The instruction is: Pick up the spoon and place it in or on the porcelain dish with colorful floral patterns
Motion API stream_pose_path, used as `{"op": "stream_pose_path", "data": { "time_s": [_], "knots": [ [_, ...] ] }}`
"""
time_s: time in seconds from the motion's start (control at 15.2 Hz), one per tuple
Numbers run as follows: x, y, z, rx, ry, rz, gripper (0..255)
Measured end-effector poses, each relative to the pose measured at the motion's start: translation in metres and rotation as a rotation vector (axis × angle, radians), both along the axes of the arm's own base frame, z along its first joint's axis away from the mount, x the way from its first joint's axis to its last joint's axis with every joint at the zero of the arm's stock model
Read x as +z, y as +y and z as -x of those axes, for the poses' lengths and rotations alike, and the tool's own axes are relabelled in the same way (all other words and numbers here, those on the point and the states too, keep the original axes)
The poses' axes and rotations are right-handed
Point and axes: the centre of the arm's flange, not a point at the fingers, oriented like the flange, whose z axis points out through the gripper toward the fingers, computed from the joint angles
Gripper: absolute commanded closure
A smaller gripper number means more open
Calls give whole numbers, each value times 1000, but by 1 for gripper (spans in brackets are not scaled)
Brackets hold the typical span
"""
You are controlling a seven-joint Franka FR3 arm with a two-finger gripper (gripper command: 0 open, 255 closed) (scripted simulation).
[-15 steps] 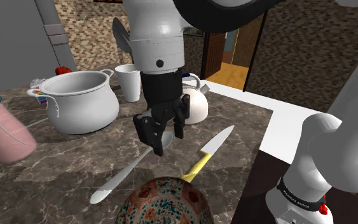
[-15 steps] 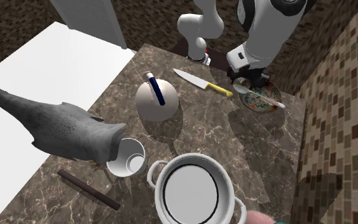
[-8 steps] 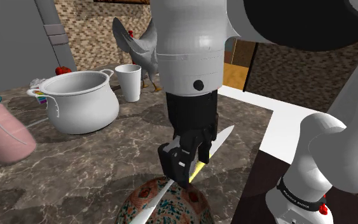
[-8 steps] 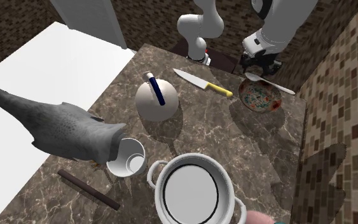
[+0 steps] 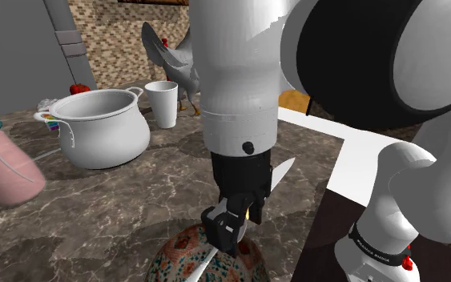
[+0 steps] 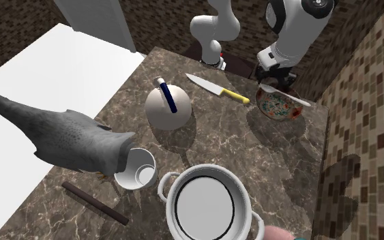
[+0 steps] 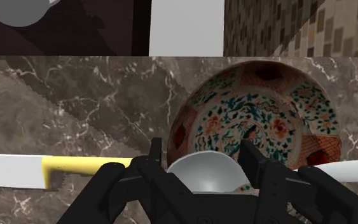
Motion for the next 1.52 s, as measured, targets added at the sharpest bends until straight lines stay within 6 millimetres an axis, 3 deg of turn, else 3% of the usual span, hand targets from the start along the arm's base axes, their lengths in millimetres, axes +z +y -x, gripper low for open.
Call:
{"op": "stream_pose_path", "data": {
  "time_s": [0.33,0.79,0.86,1.25,1.52],
  "knots": [
    [-27,-2,0,0,0,0,255],
    [-32,-1,0,0,0,0,255],
    [-32,-1,0,0,0,0,0],
    [-32,-1,0,0,0,0,0],
    [7,-4,-5,0,-1,-2,0]
  ]
}}
